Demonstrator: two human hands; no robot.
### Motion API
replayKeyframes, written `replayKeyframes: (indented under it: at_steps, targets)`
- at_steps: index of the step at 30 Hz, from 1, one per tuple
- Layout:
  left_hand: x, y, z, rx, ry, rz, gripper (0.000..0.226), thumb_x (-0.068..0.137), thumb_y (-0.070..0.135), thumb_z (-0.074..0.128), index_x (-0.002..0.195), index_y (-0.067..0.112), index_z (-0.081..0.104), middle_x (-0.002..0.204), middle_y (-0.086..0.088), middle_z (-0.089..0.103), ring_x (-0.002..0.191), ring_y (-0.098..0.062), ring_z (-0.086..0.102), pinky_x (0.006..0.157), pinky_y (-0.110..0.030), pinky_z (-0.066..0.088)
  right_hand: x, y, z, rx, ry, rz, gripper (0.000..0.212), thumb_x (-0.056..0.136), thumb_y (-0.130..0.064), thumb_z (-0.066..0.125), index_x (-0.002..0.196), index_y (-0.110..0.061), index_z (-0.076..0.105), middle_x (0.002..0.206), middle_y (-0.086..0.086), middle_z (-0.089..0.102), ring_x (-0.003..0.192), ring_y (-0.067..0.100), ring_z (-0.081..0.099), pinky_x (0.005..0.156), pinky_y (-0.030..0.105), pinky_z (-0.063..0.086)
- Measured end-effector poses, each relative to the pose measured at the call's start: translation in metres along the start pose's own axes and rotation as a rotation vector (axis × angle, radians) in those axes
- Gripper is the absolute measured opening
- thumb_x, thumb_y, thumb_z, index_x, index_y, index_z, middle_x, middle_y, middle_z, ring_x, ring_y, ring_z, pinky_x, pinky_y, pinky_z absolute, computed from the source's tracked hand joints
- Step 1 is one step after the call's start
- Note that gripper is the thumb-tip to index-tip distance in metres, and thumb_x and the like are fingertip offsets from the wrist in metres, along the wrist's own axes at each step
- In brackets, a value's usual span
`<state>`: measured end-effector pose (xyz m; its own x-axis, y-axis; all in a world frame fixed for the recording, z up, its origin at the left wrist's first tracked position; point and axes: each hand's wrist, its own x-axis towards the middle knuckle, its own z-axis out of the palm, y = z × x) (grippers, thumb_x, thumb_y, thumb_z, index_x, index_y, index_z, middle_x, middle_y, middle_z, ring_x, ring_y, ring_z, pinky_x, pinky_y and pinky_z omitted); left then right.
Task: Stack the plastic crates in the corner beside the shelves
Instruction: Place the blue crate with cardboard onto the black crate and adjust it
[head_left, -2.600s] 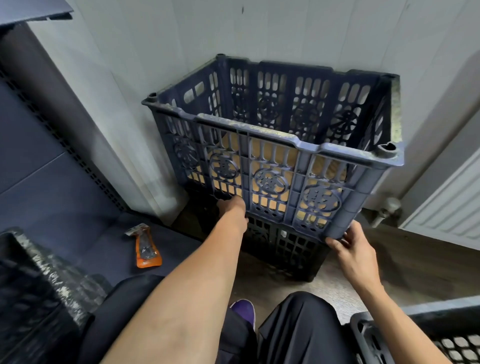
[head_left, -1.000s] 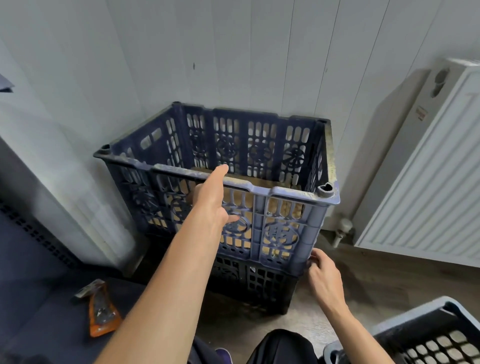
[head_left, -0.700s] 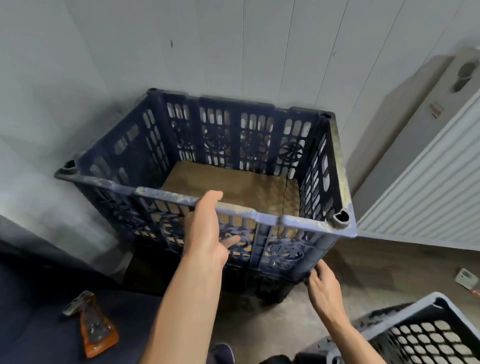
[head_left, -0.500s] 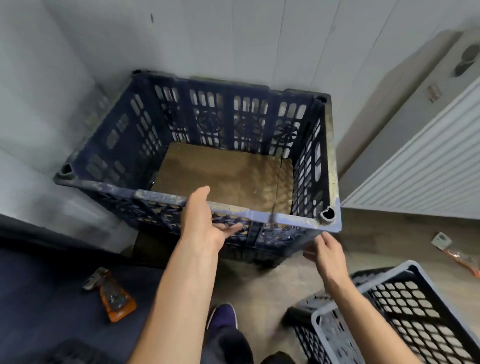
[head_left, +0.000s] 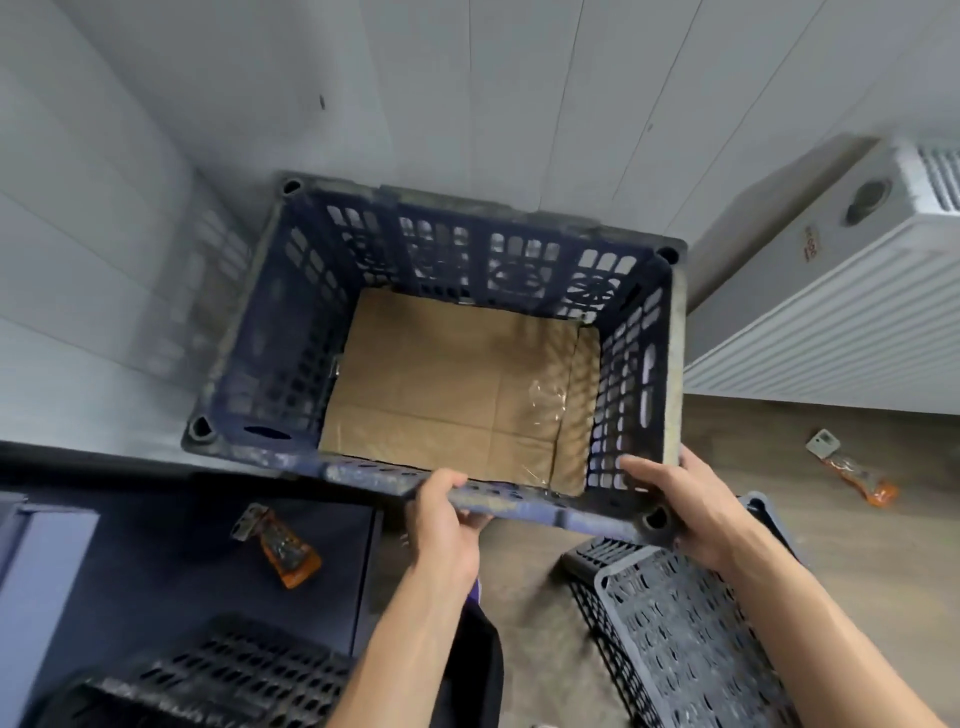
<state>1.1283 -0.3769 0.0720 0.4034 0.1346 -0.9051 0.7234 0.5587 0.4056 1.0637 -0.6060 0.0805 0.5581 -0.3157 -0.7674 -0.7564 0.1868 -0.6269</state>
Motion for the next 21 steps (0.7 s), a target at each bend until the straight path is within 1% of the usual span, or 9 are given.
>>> replayKeyframes:
  at_steps: [2, 3, 6, 9, 14, 16, 18, 20, 21]
  targets:
    - [-0.007, -0.001, 0.000, 0.030, -0.007, -0.011, 0.024, 0.083, -0.004, 0.050, 0.067, 0.010, 0.042, 0.067, -0.007, 0.040, 0.060, -0.023, 0.046, 0.058, -0.034, 0.046, -0.007, -0.002, -0.004, -0.026, 0.002, 0.000, 0.038, 0.088, 0.006, 0.062, 0.118, -0.016, 0.063, 0.110, 0.012, 0.076, 0.103, 0.035, 0.072, 0.089, 0.049, 0.058]
    - [-0.010, -0.002, 0.001, 0.043, -0.010, -0.014, 0.022, 0.084, -0.004, 0.051, 0.070, 0.010, 0.042, 0.069, -0.007, 0.040, 0.060, -0.022, 0.046, 0.056, -0.032, 0.045, -0.011, -0.001, -0.005, -0.052, 0.018, 0.007, 0.043, 0.085, 0.012, 0.057, 0.118, -0.015, 0.063, 0.109, 0.012, 0.076, 0.101, 0.034, 0.072, 0.088, 0.047, 0.058]
    - [-0.019, -0.011, 0.005, 0.096, -0.005, -0.027, 0.011, 0.084, -0.002, 0.052, 0.088, 0.007, 0.046, 0.073, -0.007, 0.042, 0.064, -0.021, 0.047, 0.057, -0.032, 0.045, -0.019, 0.011, -0.013, -0.052, 0.117, 0.123, 0.038, 0.082, 0.015, 0.052, 0.107, -0.010, 0.065, 0.098, 0.012, 0.077, 0.087, 0.030, 0.070, 0.067, 0.033, 0.052]
    - [-0.029, -0.029, 0.004, 0.136, -0.002, -0.028, 0.017, 0.084, -0.001, 0.054, 0.098, 0.006, 0.047, 0.077, -0.008, 0.044, 0.068, -0.022, 0.048, 0.058, -0.032, 0.045, -0.029, 0.030, -0.027, -0.019, 0.161, 0.172, 0.032, 0.080, 0.017, 0.051, 0.098, -0.005, 0.064, 0.090, 0.014, 0.075, 0.079, 0.030, 0.066, 0.063, 0.031, 0.047]
    - [-0.053, -0.069, -0.007, 0.242, -0.026, -0.011, 0.012, 0.084, 0.002, 0.058, 0.092, 0.007, 0.050, 0.085, -0.011, 0.044, 0.077, -0.024, 0.049, 0.060, -0.033, 0.046, -0.054, 0.071, -0.062, 0.017, 0.197, 0.193, 0.030, 0.078, 0.019, 0.054, 0.095, -0.005, 0.065, 0.070, 0.006, 0.076, 0.074, 0.032, 0.067, 0.062, 0.033, 0.051]
    - [-0.062, -0.085, -0.009, 0.292, -0.050, -0.009, 0.009, 0.085, 0.004, 0.058, 0.090, 0.007, 0.051, 0.085, -0.011, 0.045, 0.076, -0.024, 0.051, 0.057, -0.031, 0.047, -0.065, 0.085, -0.078, 0.034, 0.202, 0.192, 0.030, 0.078, 0.019, 0.054, 0.095, -0.004, 0.064, 0.069, 0.006, 0.076, 0.067, 0.030, 0.069, 0.059, 0.033, 0.053]
    - [-0.075, -0.102, -0.009, 0.342, -0.080, -0.010, 0.008, 0.086, 0.005, 0.058, 0.082, 0.008, 0.052, 0.080, -0.009, 0.045, 0.071, -0.021, 0.052, 0.058, -0.032, 0.048, -0.077, 0.097, -0.095, 0.039, 0.225, 0.191, 0.029, 0.077, 0.019, 0.055, 0.096, -0.002, 0.063, 0.071, 0.010, 0.075, 0.062, 0.030, 0.069, 0.057, 0.035, 0.053]
    - [-0.087, -0.118, -0.007, 0.390, -0.112, -0.017, 0.013, 0.086, 0.006, 0.059, 0.074, 0.009, 0.053, 0.074, -0.007, 0.045, 0.066, -0.017, 0.052, 0.060, -0.033, 0.050, -0.089, 0.108, -0.113, 0.052, 0.235, 0.208, 0.027, 0.077, 0.018, 0.055, 0.099, 0.004, 0.062, 0.079, 0.020, 0.072, 0.067, 0.033, 0.066, 0.061, 0.042, 0.050]
    - [-0.093, -0.127, -0.008, 0.411, -0.124, -0.030, 0.014, 0.086, 0.006, 0.060, 0.074, 0.010, 0.053, 0.070, -0.005, 0.046, 0.063, -0.015, 0.053, 0.062, -0.033, 0.051, -0.096, 0.114, -0.123, 0.047, 0.248, 0.218, 0.026, 0.077, 0.017, 0.055, 0.101, 0.005, 0.061, 0.079, 0.021, 0.069, 0.067, 0.032, 0.063, 0.060, 0.042, 0.047]
